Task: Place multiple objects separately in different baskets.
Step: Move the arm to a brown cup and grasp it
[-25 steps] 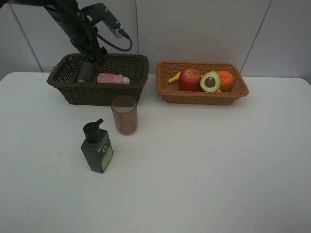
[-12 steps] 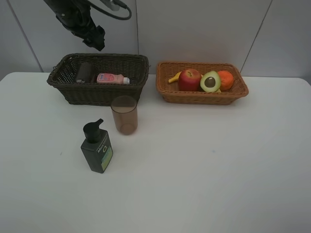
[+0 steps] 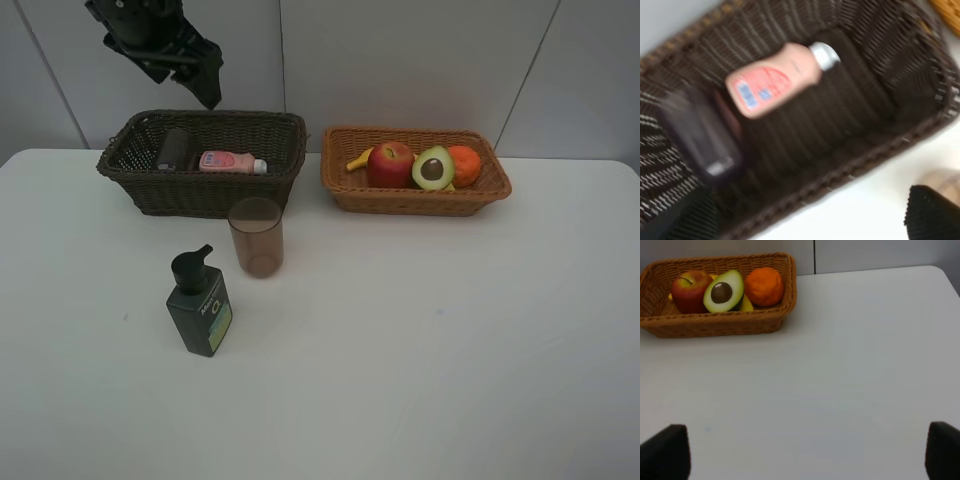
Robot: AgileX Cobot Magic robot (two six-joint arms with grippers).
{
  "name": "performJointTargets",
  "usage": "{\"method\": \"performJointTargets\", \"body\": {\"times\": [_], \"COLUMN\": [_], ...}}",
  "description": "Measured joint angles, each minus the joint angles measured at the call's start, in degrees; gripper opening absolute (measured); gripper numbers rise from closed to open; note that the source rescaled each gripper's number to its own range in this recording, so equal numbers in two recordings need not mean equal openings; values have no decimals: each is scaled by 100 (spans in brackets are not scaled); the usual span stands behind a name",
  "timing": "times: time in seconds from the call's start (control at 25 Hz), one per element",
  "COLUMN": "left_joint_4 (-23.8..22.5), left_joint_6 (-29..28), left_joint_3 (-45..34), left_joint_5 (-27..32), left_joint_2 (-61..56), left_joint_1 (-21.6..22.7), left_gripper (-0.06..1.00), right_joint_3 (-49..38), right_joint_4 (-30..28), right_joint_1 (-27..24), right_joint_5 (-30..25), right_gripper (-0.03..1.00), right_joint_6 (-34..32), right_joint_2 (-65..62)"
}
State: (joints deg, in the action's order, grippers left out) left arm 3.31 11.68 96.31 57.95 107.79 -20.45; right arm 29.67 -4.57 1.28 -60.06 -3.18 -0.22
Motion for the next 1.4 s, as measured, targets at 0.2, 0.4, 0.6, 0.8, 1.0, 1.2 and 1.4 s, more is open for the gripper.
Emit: {"method": "performJointTargets", "body": {"times": [0.2,0.4,0.6,0.8,1.0,1.2,1.4], "left_joint_4": [49,43,30,11,-75,-88,-93], "left_joint_6": [-442,-621,-899,-997,-1090,-1123,-1336], "left_joint_3": [0,0,0,0,0,0,0], "left_joint_5": [411,649,804,854,854,837,810], "left_joint_2": [-6,-6,2,215,506,812,1099], "left_joint_1": [-311,-646,-892,-914,-914,-914,-914], "left_gripper": [100,100,100,100,100,100,100], "right_joint_3": [0,0,0,0,0,0,0], "right_joint_4": [0,0,0,0,0,0,0], "right_joint_1": [0,0,0,0,0,0,0], "right_joint_5": [0,0,0,0,0,0,0], "right_gripper": [100,100,100,100,100,100,100], "right_joint_6": [0,0,0,0,0,0,0], "right_joint_2": [0,0,0,0,0,0,0]}}
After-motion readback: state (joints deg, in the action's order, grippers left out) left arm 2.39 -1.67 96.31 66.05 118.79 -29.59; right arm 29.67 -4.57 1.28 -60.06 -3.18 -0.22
